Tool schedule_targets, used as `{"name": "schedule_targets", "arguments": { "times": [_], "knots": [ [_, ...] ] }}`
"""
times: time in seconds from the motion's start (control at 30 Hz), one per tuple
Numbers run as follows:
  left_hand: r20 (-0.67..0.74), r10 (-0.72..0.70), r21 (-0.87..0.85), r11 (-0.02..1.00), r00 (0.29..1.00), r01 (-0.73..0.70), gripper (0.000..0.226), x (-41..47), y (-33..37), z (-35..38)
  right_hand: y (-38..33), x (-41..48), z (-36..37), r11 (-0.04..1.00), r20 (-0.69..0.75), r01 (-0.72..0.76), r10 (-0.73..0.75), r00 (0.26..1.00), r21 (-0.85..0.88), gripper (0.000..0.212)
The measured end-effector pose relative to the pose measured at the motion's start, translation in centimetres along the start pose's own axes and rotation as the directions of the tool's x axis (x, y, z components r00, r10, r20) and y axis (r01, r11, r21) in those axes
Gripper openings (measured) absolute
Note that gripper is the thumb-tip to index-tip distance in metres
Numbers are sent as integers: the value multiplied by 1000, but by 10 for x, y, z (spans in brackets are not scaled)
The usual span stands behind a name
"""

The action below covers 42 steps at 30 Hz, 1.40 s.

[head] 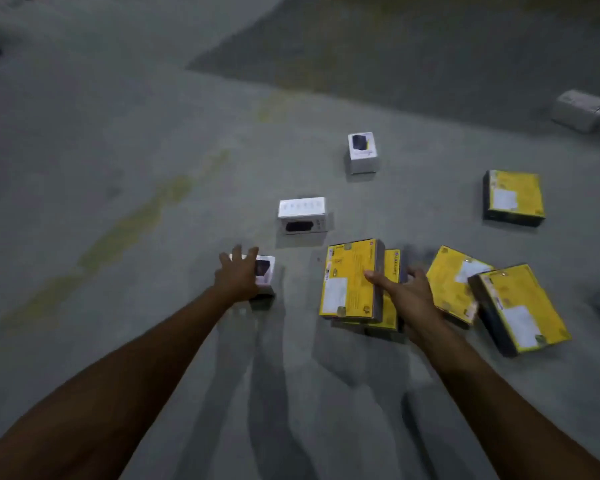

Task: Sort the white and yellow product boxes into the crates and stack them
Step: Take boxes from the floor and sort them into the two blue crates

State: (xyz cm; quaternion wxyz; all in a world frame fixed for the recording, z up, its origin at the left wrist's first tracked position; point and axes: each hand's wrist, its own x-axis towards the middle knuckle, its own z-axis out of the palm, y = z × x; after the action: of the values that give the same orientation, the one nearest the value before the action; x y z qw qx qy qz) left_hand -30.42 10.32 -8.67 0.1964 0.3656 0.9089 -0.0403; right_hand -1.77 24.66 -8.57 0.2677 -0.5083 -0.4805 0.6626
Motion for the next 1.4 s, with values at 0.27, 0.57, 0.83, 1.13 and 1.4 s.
{"name": "schedule_targets", "arguments": {
  "times": [0.27, 0.57, 0.83, 1.13, 1.4],
  "knots": [
    [26, 110, 288, 951, 994, -113, 93, 18, 12, 5, -10, 2, -37, 992, -67, -38, 47, 997, 122, 62],
    [264, 223, -964, 94, 938, 249, 50, -11, 147, -60, -71, -19, -74, 934, -127, -68, 120, 985, 352, 32],
    [335, 540, -803, -266, 772, 534, 66, -170, 241, -235, -267, -152, -101, 952, -198, -76, 140, 970, 298, 35],
    [309, 575, -852, -187, 758, 489, 55, -319, 292, -529, -562, -331, -118, 920, -310, -21, 153, 938, 392, 29],
    [203, 670, -897, -164, 714, 410, 58, -417, 285, -720, -736, -470, -97, 883, -321, 162, -13, 947, 441, 47]
  ]
}}
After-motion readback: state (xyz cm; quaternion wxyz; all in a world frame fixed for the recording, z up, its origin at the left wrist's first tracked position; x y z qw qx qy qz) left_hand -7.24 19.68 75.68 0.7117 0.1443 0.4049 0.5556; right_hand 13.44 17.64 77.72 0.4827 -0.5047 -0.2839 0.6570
